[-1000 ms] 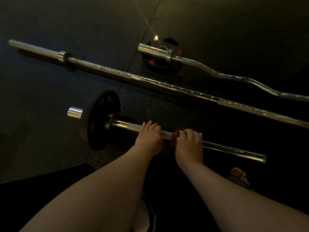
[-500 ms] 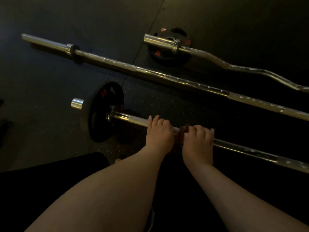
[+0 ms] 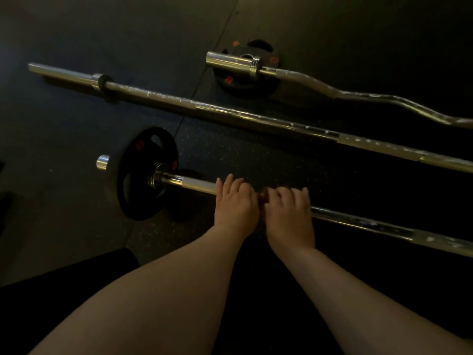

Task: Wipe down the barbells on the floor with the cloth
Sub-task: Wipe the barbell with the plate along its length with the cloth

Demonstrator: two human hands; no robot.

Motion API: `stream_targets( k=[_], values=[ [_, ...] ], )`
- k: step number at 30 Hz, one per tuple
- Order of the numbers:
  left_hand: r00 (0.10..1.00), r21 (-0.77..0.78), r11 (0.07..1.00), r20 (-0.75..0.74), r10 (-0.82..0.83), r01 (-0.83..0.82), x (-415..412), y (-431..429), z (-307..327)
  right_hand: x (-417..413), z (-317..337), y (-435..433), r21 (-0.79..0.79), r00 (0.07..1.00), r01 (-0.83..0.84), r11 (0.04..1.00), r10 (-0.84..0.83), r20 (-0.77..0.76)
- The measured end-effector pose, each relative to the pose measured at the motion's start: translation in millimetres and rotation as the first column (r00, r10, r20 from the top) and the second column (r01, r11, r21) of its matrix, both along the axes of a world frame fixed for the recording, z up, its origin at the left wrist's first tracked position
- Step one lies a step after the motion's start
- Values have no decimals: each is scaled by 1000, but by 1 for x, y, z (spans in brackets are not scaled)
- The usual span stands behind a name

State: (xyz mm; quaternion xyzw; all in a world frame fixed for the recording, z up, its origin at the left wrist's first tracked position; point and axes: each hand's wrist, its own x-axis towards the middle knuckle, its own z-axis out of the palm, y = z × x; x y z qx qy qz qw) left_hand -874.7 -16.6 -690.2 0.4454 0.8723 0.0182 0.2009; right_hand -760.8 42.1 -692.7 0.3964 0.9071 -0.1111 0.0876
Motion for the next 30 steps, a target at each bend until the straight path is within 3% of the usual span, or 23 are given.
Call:
stream_targets(
  k=[4, 10, 13, 15, 19, 23, 26, 30],
  values=[
    [1000, 51, 999, -30, 7, -5, 6, 1, -2, 16, -9, 13, -1, 996, -24, 1000, 23, -81],
    [1000, 126, 992, 9, 23, -24, 6, -6, -5, 40, -6, 16, -4, 911, 373, 928, -367, -187],
    [996, 51, 999, -88, 8, -3, 15, -1, -8, 17, -10, -1, 2, 981, 79, 997, -77, -176],
    [992, 30, 999, -128, -15, 19, 16, -1, -10, 15, -14, 8, -24, 982, -74, 997, 69, -178],
    [999, 116, 993, -38, 24, -19, 13, -8, -12, 47, -15, 29, 44, 971, 145, 989, -133, -198],
    [998, 140, 989, -34, 53, -48, 17, 0, -10, 44, -10, 13, 3, 910, 358, 934, -348, -225],
    [986, 30, 999, -165, -14, 19, 20, 7, -10, 18, -10, -3, -6, 965, 186, 983, -184, -186],
    [984, 14, 999, -174, -46, 49, 19, 0, -11, 24, -13, 9, 0, 991, 9, 1000, -8, -132]
  ],
)
